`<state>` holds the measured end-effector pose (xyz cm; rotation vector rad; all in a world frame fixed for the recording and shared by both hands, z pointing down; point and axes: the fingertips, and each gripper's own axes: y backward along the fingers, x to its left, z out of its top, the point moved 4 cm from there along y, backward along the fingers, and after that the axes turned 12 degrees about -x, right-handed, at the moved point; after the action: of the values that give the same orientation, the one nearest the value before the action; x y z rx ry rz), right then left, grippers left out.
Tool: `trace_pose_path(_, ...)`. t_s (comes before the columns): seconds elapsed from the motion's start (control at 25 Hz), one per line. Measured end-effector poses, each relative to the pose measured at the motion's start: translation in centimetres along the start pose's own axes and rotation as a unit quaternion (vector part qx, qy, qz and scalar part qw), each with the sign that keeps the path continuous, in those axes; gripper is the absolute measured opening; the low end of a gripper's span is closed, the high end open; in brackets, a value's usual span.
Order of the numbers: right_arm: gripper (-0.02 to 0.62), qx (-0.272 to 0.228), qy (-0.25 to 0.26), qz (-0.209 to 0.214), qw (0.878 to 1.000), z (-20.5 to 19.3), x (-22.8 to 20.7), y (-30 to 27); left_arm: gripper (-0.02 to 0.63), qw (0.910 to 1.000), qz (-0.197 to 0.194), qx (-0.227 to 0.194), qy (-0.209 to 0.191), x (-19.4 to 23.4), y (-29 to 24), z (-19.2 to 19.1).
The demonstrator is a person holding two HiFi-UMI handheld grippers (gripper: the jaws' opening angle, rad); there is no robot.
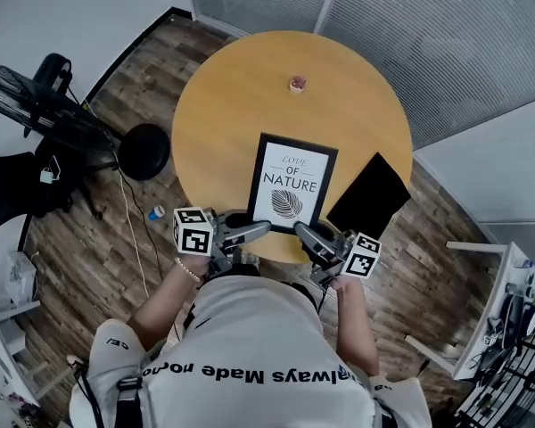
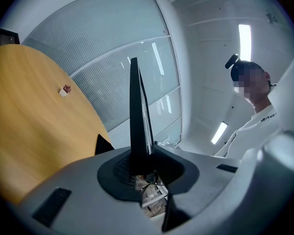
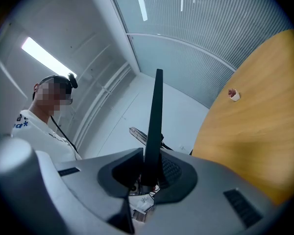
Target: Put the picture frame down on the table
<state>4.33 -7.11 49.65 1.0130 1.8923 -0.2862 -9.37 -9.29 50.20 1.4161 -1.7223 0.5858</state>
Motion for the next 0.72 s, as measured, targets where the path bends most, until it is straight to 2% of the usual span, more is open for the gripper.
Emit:
trace_pose_path(0.2, 0.08, -0.005, -0.007, -0.023, 1.0, -0.5, -0.7, 0.6, 0.086, 0.9999, 0.007, 0.013, -0.004, 0.5, -0.3, -0.5)
trace_pose_path(0.36, 0.08, -0.007, -0.004, -0.03, 1.0, -0.4, -0.5, 2.4, 0.086, 0.9997, 0.015, 0.016, 0.004, -0.1, -1.3, -1.9)
trace_pose_path(0.72, 0.081, 0.008, 0.006, -0.041, 0.999, -0.7, -0.7, 2.7, 0.086, 0.9995, 0.026, 0.02, 0.002, 0.1, -1.3, -2.5)
